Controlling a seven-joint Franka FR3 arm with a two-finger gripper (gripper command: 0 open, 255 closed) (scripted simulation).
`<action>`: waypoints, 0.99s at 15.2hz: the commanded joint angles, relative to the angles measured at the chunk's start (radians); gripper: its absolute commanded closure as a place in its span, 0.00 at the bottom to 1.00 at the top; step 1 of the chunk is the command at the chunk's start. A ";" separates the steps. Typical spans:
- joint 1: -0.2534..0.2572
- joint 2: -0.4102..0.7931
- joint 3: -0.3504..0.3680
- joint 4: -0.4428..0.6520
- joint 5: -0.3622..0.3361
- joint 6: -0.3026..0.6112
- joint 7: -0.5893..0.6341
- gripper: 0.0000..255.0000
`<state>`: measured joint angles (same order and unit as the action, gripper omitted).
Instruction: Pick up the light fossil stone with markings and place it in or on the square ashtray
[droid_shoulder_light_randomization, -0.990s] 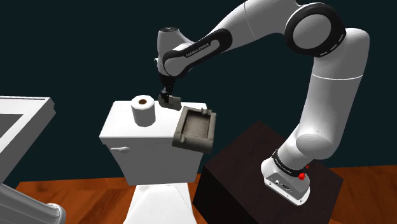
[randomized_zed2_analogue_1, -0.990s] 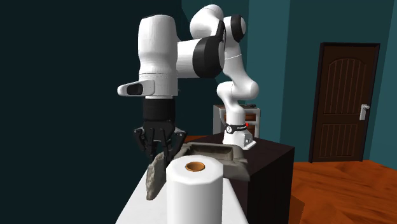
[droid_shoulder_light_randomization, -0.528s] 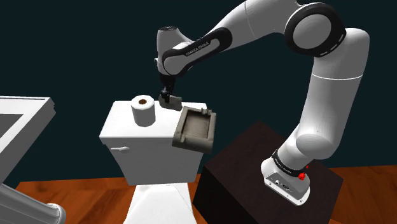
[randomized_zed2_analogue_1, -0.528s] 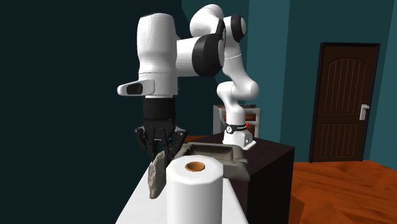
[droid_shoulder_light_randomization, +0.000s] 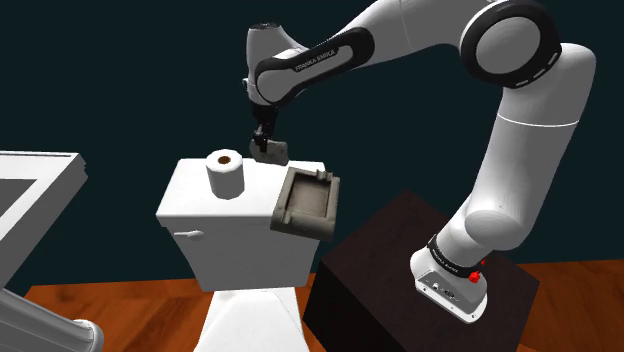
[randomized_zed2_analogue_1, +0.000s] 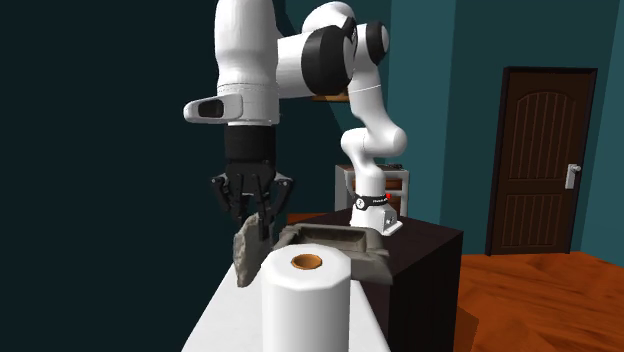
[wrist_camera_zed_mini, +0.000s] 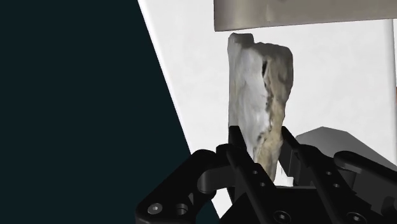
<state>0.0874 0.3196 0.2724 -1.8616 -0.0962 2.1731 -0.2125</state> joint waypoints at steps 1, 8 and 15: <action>-0.005 -0.012 -0.002 0.025 0.003 -0.025 -0.003 1.00; -0.009 -0.049 0.004 0.072 0.016 -0.108 -0.011 1.00; -0.020 -0.187 0.018 -0.050 0.056 -0.118 -0.020 1.00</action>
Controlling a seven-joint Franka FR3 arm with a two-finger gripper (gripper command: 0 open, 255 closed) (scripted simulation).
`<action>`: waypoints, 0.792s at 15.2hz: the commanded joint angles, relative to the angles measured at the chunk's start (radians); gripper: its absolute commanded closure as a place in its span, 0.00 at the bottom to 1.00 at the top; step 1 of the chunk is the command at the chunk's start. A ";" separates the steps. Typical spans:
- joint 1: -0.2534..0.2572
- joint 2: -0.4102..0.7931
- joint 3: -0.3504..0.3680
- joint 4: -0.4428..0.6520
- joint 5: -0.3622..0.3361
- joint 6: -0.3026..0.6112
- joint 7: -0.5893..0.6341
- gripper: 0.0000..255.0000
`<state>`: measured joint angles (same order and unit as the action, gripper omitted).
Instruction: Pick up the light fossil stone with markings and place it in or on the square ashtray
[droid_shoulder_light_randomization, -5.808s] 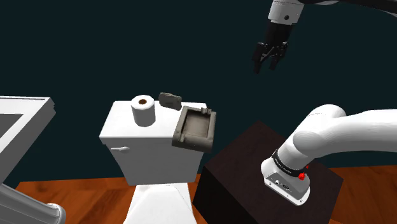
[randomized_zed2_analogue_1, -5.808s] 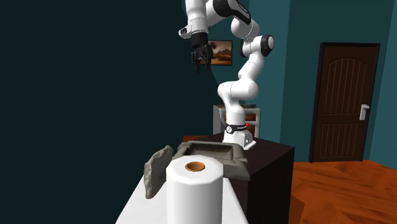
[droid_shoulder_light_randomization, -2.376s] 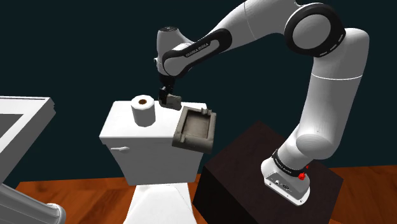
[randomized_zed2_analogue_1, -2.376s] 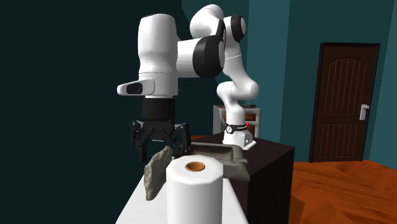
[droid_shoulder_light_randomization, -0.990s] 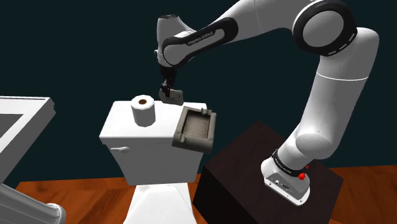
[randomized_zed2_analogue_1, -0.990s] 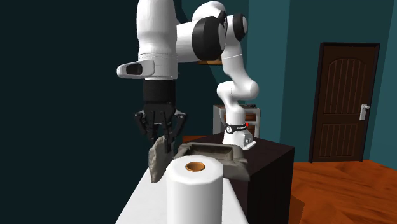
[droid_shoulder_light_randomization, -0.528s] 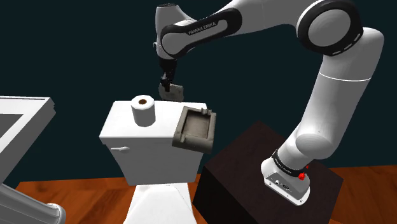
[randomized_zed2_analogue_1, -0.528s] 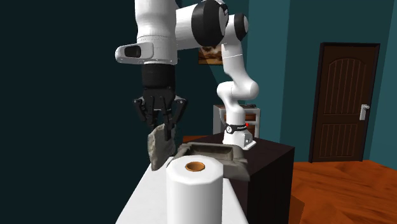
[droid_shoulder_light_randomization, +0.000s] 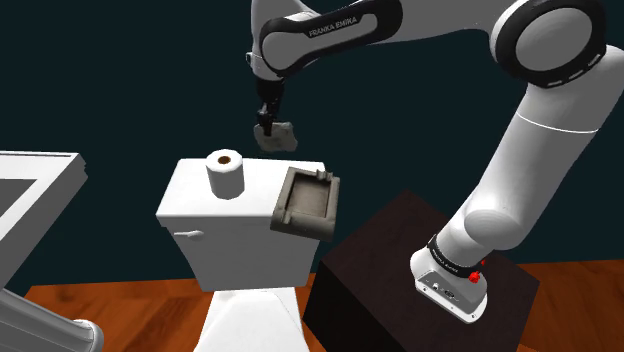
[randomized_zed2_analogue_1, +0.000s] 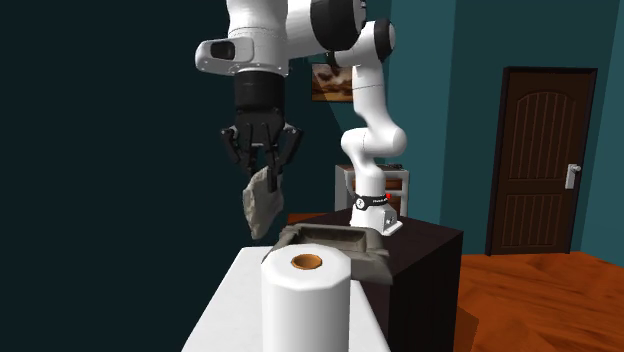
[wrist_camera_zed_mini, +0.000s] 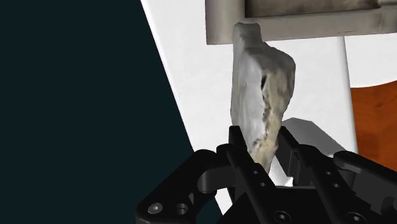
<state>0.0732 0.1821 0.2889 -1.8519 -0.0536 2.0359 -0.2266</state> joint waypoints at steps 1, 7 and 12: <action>-0.007 -0.089 0.005 -0.107 0.026 0.028 -0.008 1.00; 0.004 -0.331 0.014 -0.359 0.107 0.049 -0.028 1.00; 0.038 -0.540 0.013 -0.540 0.174 0.027 -0.040 1.00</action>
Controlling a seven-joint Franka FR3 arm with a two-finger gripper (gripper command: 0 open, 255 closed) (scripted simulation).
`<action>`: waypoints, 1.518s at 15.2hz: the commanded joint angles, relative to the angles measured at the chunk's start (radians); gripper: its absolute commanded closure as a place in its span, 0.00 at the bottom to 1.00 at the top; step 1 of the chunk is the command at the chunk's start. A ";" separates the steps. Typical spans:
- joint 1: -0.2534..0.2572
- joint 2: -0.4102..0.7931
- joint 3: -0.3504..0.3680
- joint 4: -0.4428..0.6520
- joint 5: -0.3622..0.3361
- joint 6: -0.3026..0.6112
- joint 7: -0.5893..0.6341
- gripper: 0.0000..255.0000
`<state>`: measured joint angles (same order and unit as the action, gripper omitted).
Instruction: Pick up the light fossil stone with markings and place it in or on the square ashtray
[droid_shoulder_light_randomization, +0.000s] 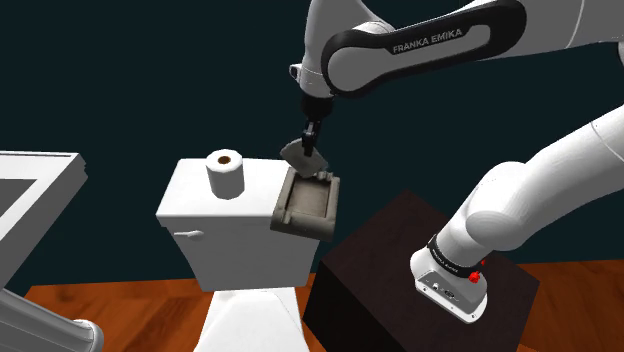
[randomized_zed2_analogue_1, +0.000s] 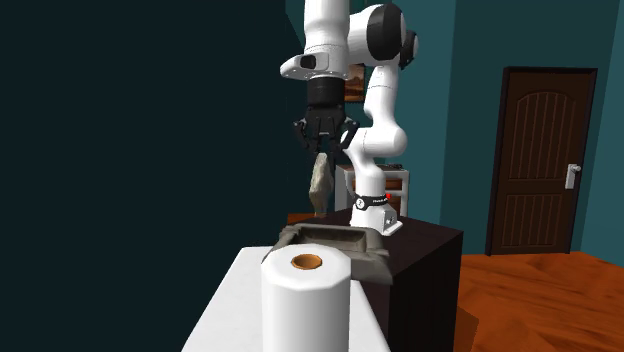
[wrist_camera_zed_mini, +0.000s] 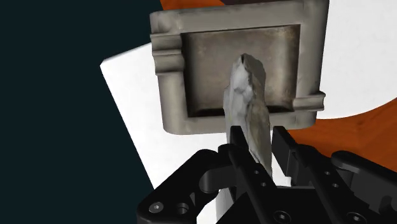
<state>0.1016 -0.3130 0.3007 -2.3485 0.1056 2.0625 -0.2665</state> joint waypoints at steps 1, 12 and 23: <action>0.010 -0.040 0.002 -0.053 0.015 0.015 0.001 1.00; 0.008 0.031 0.020 -0.146 0.008 0.177 0.010 1.00; 0.006 0.079 0.029 -0.182 -0.001 0.260 0.019 1.00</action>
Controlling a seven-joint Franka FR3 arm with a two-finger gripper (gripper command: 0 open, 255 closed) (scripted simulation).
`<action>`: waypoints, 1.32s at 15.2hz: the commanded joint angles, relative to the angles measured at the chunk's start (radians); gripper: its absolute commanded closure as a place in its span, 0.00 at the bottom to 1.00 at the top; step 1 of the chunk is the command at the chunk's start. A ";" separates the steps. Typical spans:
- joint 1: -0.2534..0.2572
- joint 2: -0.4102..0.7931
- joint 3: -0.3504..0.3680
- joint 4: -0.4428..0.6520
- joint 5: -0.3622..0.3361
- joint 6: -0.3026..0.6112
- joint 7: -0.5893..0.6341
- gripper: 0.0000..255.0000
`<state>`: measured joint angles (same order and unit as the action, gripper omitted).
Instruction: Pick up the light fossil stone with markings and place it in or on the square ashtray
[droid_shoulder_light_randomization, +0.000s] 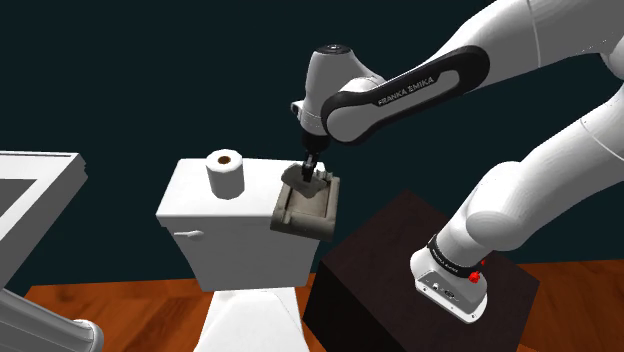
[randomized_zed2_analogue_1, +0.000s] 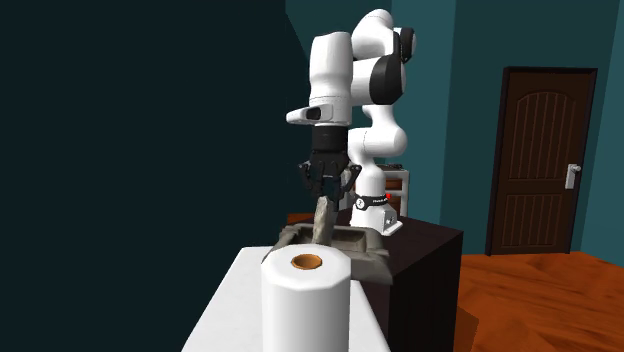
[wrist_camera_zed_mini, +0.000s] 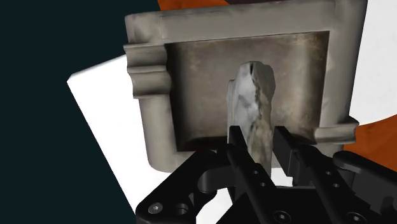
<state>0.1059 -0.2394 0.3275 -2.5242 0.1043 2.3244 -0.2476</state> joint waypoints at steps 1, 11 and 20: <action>0.001 0.006 0.002 -0.006 0.000 -0.002 0.000 1.00; 0.005 -0.061 -0.011 0.044 0.012 -0.116 -0.012 0.00; 0.006 -0.075 -0.014 0.059 0.014 -0.146 -0.014 0.00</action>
